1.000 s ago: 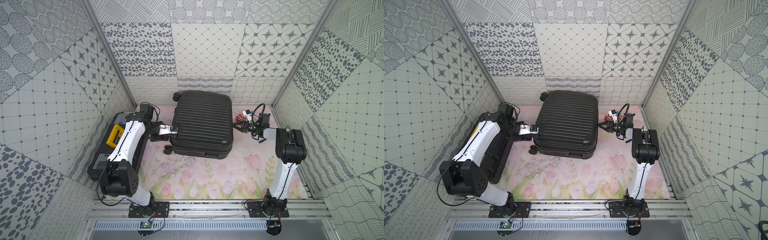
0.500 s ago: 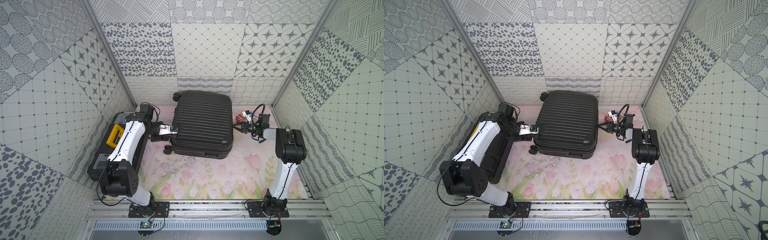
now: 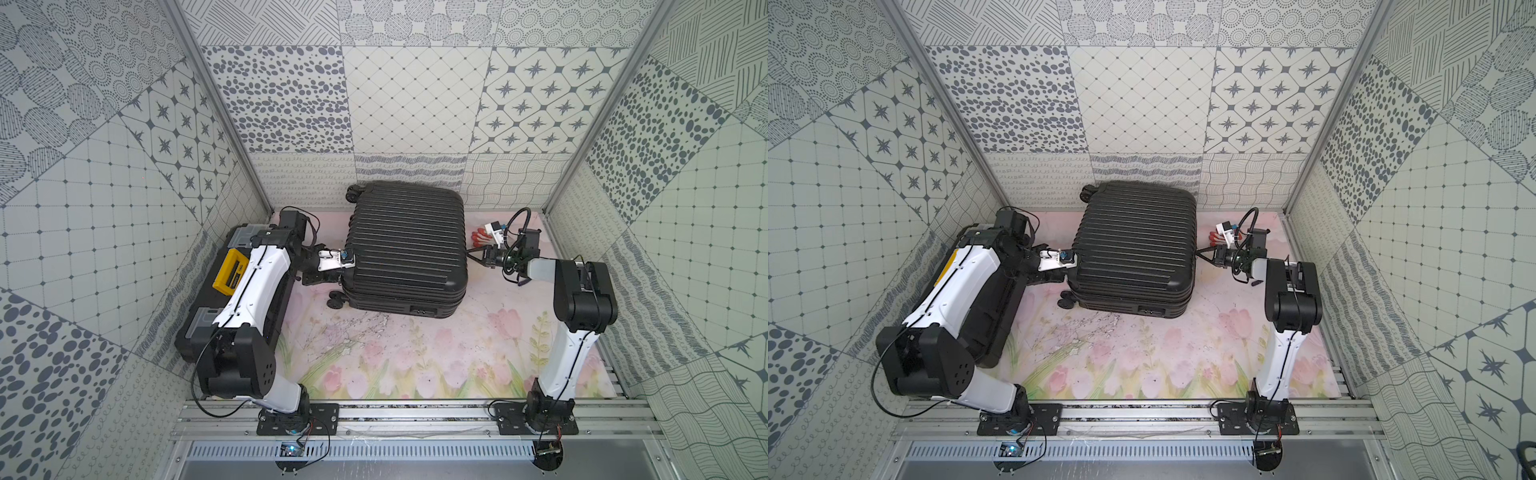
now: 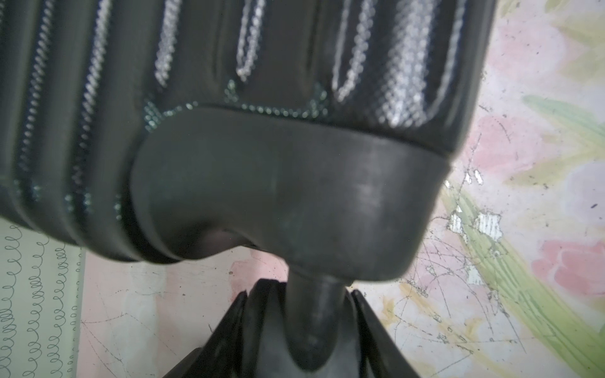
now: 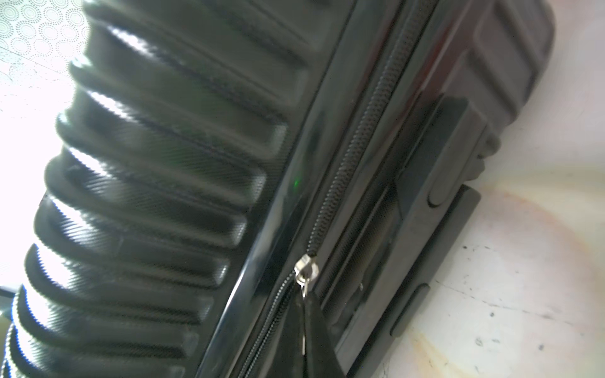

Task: Close the suitcase zippers
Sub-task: Zip the zipper on the suitcase.

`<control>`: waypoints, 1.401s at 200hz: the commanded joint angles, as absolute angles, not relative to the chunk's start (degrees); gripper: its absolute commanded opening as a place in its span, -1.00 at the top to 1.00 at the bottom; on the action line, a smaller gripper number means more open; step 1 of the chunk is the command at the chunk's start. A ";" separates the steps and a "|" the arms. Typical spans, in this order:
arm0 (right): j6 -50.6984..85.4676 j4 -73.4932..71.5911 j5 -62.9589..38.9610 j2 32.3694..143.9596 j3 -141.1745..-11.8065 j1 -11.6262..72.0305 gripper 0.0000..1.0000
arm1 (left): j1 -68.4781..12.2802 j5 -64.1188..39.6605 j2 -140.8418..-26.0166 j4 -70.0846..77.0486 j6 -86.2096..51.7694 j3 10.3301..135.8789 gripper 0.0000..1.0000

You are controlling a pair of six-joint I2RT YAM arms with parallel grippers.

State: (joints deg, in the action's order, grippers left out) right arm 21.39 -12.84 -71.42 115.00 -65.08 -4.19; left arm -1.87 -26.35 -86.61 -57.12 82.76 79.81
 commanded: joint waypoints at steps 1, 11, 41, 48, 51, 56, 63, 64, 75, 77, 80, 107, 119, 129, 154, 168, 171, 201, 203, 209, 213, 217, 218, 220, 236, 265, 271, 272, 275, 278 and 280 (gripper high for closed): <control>17.88 -9.09 -69.92 111.49 -61.51 -4.12 1.00 | -1.05 -31.52 -84.60 -46.10 62.14 78.49 0.91; 17.34 -8.62 -68.97 110.24 -60.21 -4.17 1.00 | -1.02 -30.23 -84.40 -45.32 59.88 78.35 0.93; 15.03 -6.29 -66.76 105.79 -55.82 -4.02 1.00 | -1.05 -29.25 -84.13 -45.09 53.79 79.17 0.99; 14.48 -5.77 -65.84 104.42 -54.52 -3.95 1.00 | -1.05 -29.32 -83.99 -44.78 52.20 79.03 1.00; 14.24 -5.47 -65.42 103.62 -53.81 -3.96 1.00 | -1.03 -29.19 -83.94 -44.56 51.24 78.97 1.00; 13.90 -5.25 -64.77 102.46 -52.69 -3.87 1.00 | -1.05 -28.71 -83.80 -43.91 49.39 78.88 1.00; 13.63 -4.92 -63.43 100.73 -51.24 -3.75 1.00 | -1.29 -27.67 -83.77 -43.00 46.57 78.76 1.00; 13.67 -4.92 -63.23 100.42 -51.02 -3.76 1.00 | -1.30 -27.55 -83.81 -42.90 46.22 78.71 1.00; 13.63 -4.95 -61.04 97.53 -48.39 -3.30 1.00 | -1.74 -26.28 -83.92 -42.63 43.48 78.89 1.00; 13.51 -4.80 -60.76 96.96 -48.00 -3.26 1.00 | -1.80 -26.10 -83.91 -42.63 43.10 78.92 1.00; 13.30 -4.44 -60.29 96.23 -47.48 -3.12 1.00 | -2.02 -25.91 -83.93 -42.70 42.87 78.89 1.00; 11.79 -0.31 -57.92 90.12 -42.68 -1.62 1.00 | -3.92 -21.44 -83.66 -43.41 42.38 78.18 1.00; 11.63 1.00 -56.98 86.54 -39.73 -0.35 1.00 | -4.87 -20.17 -83.60 -43.79 41.21 78.37 1.00; 12.04 1.16 -56.77 83.21 -36.87 0.62 1.00 | -5.31 -19.91 -83.34 -43.57 39.39 78.40 1.00; 16.91 -4.53 -54.17 74.53 -31.29 2.77 1.00 | -6.30 -19.49 -82.58 -42.89 36.46 77.79 1.00; 16.80 -2.59 -54.12 73.25 -31.29 5.14 1.00 | -7.09 -19.56 -82.18 -42.59 35.37 77.24 1.00; 16.68 -2.22 -53.81 72.91 -31.29 5.82 1.00 | -7.26 -19.52 -82.18 -42.63 35.19 77.13 1.00; 18.13 -4.63 -48.03 67.55 -26.21 13.08 1.00 | -9.41 -20.47 -81.59 -43.23 32.36 76.69 1.00; 18.24 -5.07 -47.69 67.25 -25.93 13.49 1.00 | -9.56 -20.67 -81.57 -43.28 32.17 76.65 1.00; 18.21 -5.72 -46.41 66.66 -25.48 14.73 1.00 | -10.01 -21.26 -81.25 -43.33 31.52 76.48 1.00; 17.93 -5.95 -45.71 66.40 -25.55 15.59 1.00 | -10.26 -21.61 -81.00 -43.37 31.13 76.27 1.00; 17.37 -6.01 -45.12 66.28 -25.66 16.42 1.00 | -10.58 -22.04 -80.83 -43.41 30.70 76.08 1.00; 17.26 -6.04 -44.97 66.23 -25.71 16.69 1.00 | -10.61 -22.14 -80.80 -43.37 30.60 76.05 1.00; 16.99 -6.04 -44.58 66.19 -25.94 17.22 1.00 | -10.85 -22.37 -80.67 -43.45 30.41 75.99 1.00; 14.72 -6.66 -41.83 66.25 -27.48 20.90 1.00 | -12.25 -23.79 -79.91 -43.53 28.62 75.64 1.00; 12.74 -9.72 -40.73 68.52 -30.49 25.86 1.00 | -15.51 -26.10 -78.82 -43.16 24.60 74.92 1.00; 11.68 -9.59 -40.70 69.17 -30.63 27.14 1.00 | -16.23 -26.51 -78.60 -43.04 23.74 74.81 1.00; 11.55 -9.58 -40.65 69.26 -30.69 27.46 1.00 | -16.37 -26.57 -78.59 -43.01 23.65 74.76 1.00; 11.12 -9.56 -40.57 69.58 -30.68 28.29 1.00 | -16.68 -26.69 -78.50 -42.94 23.16 74.63 1.00; 10.73 -9.57 -40.47 69.84 -32.15 28.98 1.00 | -17.02 -26.78 -78.41 -42.90 22.80 74.62 1.00; 10.48 -9.58 -40.33 69.97 -32.47 29.53 1.00 | -17.22 -26.87 -78.40 -42.94 22.62 74.55 1.00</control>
